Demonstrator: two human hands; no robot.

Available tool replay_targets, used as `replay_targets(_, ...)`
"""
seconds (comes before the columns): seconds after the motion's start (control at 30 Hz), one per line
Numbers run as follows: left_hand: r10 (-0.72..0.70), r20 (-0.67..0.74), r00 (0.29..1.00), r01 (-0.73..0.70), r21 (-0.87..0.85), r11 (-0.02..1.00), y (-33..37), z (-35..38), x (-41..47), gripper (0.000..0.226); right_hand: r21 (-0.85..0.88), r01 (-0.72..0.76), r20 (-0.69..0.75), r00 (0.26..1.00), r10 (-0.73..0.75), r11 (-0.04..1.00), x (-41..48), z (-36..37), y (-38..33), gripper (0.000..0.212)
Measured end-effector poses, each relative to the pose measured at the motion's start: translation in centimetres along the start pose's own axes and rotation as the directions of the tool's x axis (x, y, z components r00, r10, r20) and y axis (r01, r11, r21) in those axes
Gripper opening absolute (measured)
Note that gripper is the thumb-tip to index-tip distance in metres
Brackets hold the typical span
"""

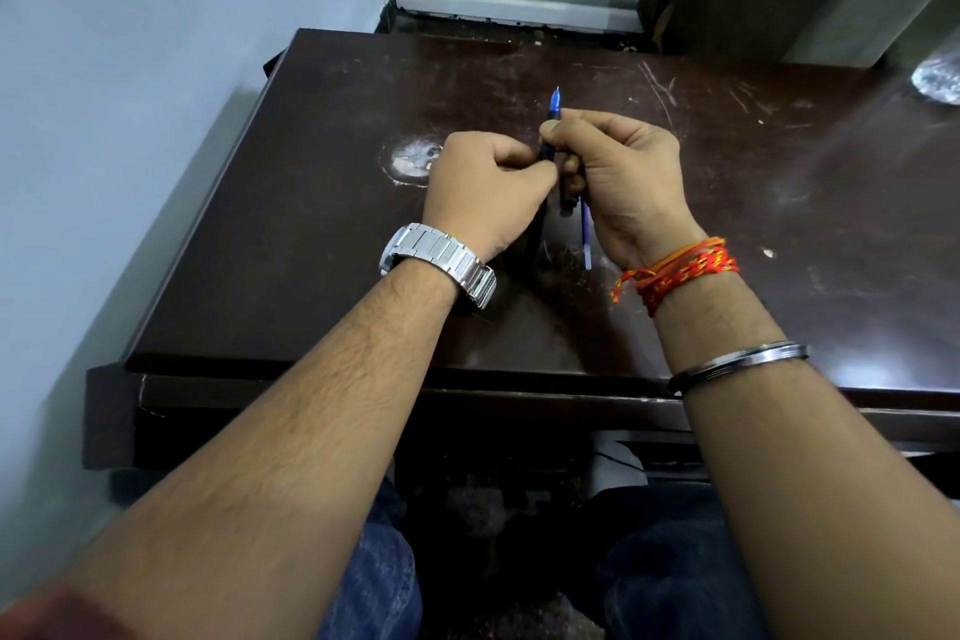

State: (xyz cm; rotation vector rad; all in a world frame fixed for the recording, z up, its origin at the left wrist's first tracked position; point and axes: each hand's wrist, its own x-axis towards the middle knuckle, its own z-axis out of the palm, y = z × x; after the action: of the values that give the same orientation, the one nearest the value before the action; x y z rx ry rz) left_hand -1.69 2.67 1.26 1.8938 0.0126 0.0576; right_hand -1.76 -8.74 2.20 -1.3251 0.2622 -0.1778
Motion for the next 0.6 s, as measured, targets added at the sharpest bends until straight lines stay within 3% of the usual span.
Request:
replay_targets(0.13, 0.049, -0.097, 0.994, -0.048, 0.015, 0.999, -0.26, -0.18, 0.03, 0.032, -0.006, 0.013, -0.001, 1.000, -0.013, 1.000, 0.01, -0.02, -0.08, 0.008)
replay_targets(0.23, -0.044, -0.011, 0.999, 0.043, -0.055, 0.998, 0.19, -0.14, -0.03, 0.032, -0.013, 0.007, 0.014, 1.000, -0.007, 1.000, 0.01, 0.02, -0.04, 0.007)
replay_targets(0.33, -0.006, 0.029, 1.000, 0.006, -0.007, 1.000, 0.08, -0.01, -0.12, 0.022, -0.028, 0.011, 0.021, 1.000, -0.011, 1.000, -0.11, 0.03, 0.02, 0.006)
replay_targets(0.5, 0.051, -0.081, 0.995, -0.049, 0.016, 0.999, -0.29, -0.35, 0.01, 0.031, -0.011, 0.041, 0.018, 0.999, -0.041, 0.999, 0.06, 0.07, 0.15, 0.008)
replay_targets(0.6, 0.009, -0.037, 0.999, -0.010, -0.012, 1.000, 0.13, -0.21, -0.18, 0.023, 0.008, 0.044, 0.020, 0.999, -0.045, 0.999, 0.15, 0.08, 0.25, 0.008)
